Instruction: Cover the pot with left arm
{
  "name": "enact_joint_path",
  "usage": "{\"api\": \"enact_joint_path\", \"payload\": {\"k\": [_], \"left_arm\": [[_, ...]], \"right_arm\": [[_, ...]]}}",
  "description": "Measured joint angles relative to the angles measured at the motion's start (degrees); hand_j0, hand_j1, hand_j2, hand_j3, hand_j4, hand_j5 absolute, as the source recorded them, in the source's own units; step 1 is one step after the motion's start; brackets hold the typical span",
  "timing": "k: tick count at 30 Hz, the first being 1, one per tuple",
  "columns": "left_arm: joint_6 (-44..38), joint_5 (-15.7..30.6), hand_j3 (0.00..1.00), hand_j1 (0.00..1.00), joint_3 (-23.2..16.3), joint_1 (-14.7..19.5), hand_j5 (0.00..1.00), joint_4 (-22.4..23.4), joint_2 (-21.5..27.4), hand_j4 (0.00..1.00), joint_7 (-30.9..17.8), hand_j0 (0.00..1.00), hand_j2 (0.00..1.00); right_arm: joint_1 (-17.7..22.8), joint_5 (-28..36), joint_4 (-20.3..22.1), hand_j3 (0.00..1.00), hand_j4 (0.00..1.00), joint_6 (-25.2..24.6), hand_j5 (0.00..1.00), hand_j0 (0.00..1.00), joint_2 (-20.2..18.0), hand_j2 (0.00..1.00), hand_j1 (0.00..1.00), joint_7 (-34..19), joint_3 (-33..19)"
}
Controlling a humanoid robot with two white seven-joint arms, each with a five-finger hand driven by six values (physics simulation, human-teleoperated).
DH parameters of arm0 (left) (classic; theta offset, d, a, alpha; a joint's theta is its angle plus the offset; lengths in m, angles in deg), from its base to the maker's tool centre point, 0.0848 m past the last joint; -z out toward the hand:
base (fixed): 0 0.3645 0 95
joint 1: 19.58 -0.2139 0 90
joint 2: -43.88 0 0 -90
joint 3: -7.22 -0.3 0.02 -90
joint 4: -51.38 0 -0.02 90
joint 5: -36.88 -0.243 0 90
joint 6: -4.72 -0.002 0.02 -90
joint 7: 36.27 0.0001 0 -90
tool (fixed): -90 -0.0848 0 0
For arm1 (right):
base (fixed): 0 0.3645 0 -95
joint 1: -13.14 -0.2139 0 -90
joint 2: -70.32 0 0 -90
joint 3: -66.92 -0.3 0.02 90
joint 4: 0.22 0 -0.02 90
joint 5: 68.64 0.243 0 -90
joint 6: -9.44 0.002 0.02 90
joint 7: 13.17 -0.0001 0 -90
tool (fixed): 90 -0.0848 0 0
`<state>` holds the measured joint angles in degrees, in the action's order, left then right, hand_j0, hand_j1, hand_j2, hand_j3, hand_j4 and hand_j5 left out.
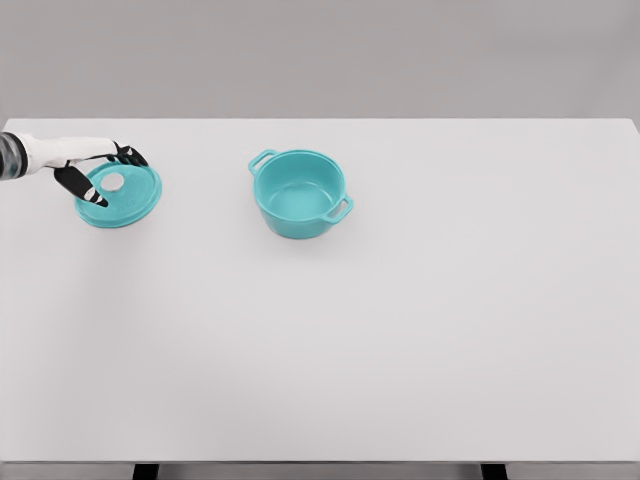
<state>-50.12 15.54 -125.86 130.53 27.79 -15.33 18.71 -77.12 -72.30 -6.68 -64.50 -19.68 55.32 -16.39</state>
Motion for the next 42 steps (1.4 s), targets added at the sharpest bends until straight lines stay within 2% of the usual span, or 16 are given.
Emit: {"api": "enact_joint_path", "payload": {"k": [10, 18, 22, 30, 42], "left_arm": [[0.00, 0.02, 0.84, 0.84, 0.03, -0.18, 0.84, 0.13, 0.15, 0.84, 0.00, 0.84, 0.84], [0.00, 0.08, 0.75, 0.75, 0.16, -0.35, 0.75, 1.40, 0.08, 0.75, 0.00, 0.75, 0.75], [-0.32, 0.83, 0.64, 0.64, 0.71, -0.88, 0.64, 1.44, 0.22, 0.64, 0.14, 0.64, 0.64], [-0.70, 1.80, 0.55, 0.55, 1.40, -1.49, 0.55, 1.39, 0.30, 0.55, 0.42, 0.55, 0.55], [-0.19, 0.78, 0.53, 0.53, 1.10, -1.58, 0.53, -0.73, 0.44, 0.53, 0.11, 0.53, 0.53]], "right_arm": [[0.00, 0.00, 0.00, 1.00, 1.00, 0.00, 1.00, 1.00, 0.00, 1.00, 1.00, 0.00, 0.00], [0.00, 0.00, -0.02, 1.00, 1.00, 0.00, 1.00, 1.00, 0.00, 1.00, 1.00, 0.00, 0.00], [0.00, 0.00, -0.01, 1.00, 1.00, 0.00, 1.00, 1.00, 0.00, 1.00, 1.00, 0.00, 0.00], [0.09, -0.01, -0.01, 1.00, 1.00, 0.00, 1.00, 1.00, 0.00, 1.00, 1.00, 0.00, 0.00], [0.00, 0.00, -0.01, 1.00, 1.00, 0.00, 1.00, 1.00, 0.00, 1.00, 1.00, 0.00, 0.00]]}}
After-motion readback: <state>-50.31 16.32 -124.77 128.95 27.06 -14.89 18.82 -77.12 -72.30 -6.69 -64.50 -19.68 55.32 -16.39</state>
